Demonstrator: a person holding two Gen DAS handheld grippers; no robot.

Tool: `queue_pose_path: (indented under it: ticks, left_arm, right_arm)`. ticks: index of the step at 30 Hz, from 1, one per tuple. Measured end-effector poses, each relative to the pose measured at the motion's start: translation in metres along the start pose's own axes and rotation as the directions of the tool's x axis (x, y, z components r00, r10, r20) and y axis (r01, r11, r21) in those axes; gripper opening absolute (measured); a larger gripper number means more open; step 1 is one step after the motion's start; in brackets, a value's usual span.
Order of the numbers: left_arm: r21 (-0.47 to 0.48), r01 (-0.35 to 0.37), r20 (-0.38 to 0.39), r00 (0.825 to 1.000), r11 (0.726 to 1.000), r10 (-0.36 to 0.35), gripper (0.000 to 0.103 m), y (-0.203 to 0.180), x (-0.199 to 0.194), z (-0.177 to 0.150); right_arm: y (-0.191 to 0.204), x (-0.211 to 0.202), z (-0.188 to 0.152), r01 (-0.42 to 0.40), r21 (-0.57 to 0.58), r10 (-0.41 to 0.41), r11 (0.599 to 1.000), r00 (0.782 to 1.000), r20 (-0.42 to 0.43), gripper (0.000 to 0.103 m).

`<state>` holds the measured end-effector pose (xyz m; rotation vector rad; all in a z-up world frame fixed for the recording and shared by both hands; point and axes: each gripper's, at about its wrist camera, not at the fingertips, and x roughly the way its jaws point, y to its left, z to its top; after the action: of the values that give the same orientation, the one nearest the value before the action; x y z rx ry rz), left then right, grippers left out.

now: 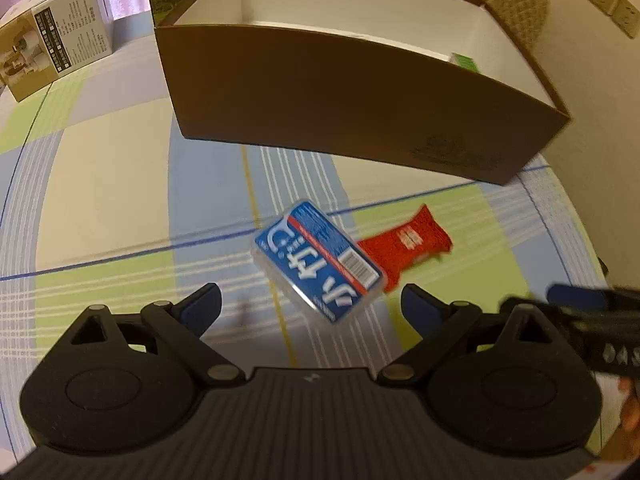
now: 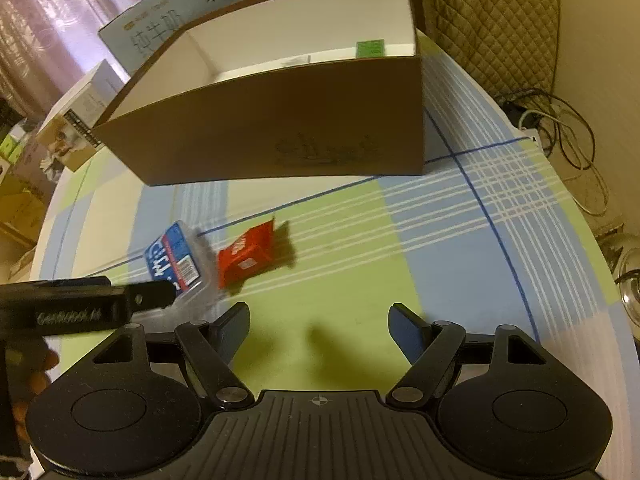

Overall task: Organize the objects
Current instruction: 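Grasp the blue-and-white floss pick box with the left gripper, then grasp the red candy packet with the right gripper while the left holds the floss box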

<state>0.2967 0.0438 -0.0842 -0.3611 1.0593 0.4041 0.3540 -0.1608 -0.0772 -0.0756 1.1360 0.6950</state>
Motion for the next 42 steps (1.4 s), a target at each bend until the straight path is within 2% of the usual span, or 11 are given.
queue_pose_path:
  ticks: [7, 11, 15, 18, 24, 29, 32, 36, 42]
  left_arm:
    - [-0.042, -0.043, -0.005, 0.999, 0.998, 0.043, 0.095, -0.004, 0.025, 0.021]
    - [-0.021, -0.081, -0.009, 0.997, 0.997, 0.081, 0.094, -0.007, 0.038, 0.024]
    - [-0.01, -0.094, -0.004, 0.996, 0.995, 0.094, 0.086, 0.0, 0.04, 0.02]
    - [0.01, -0.089, -0.007, 0.996, 0.996, 0.089, 0.068, 0.009, 0.039, 0.017]
    - [0.016, -0.107, 0.008, 0.994, 0.994, 0.107, 0.064, 0.037, 0.029, 0.007]
    - [-0.005, -0.116, 0.006, 0.993, 0.993, 0.116, 0.064, 0.056, 0.018, -0.005]
    - [-0.019, -0.118, 0.0, 0.993, 0.993, 0.118, 0.064, 0.064, 0.013, -0.012]
    - [-0.043, -0.12, -0.046, 0.992, 0.992, 0.118, 0.055, 0.072, 0.015, -0.02]
    - [-0.041, -0.124, -0.037, 0.992, 0.991, 0.123, 0.053, 0.072, 0.01, -0.029]
  right_arm:
    - [-0.006, 0.007, 0.003, 0.013, 0.019, -0.013, 1.0, 1.0, -0.013, 0.073]
    - [-0.006, 0.01, 0.005, 0.012, 0.011, -0.012, 1.0, 1.0, -0.017, 0.073]
    - [-0.001, 0.014, 0.007, 0.001, -0.028, -0.001, 1.0, 1.0, -0.019, 0.073]
    - [0.008, 0.018, 0.011, 0.001, -0.088, -0.002, 0.996, 1.0, -0.021, 0.073]
    - [0.033, 0.025, 0.022, -0.024, -0.229, 0.035, 0.973, 0.998, 0.046, 0.072]
    - [0.05, 0.041, 0.034, -0.067, -0.34, 0.094, 0.938, 0.994, 0.062, 0.046]
    - [0.059, 0.055, 0.04, -0.087, -0.381, 0.117, 0.92, 0.992, 0.056, 0.041]
    - [0.064, 0.074, 0.046, -0.078, -0.414, 0.101, 0.907, 0.994, 0.036, 0.039]
    - [0.051, 0.082, 0.041, -0.095, -0.374, 0.101, 0.922, 0.995, -0.003, 0.039]
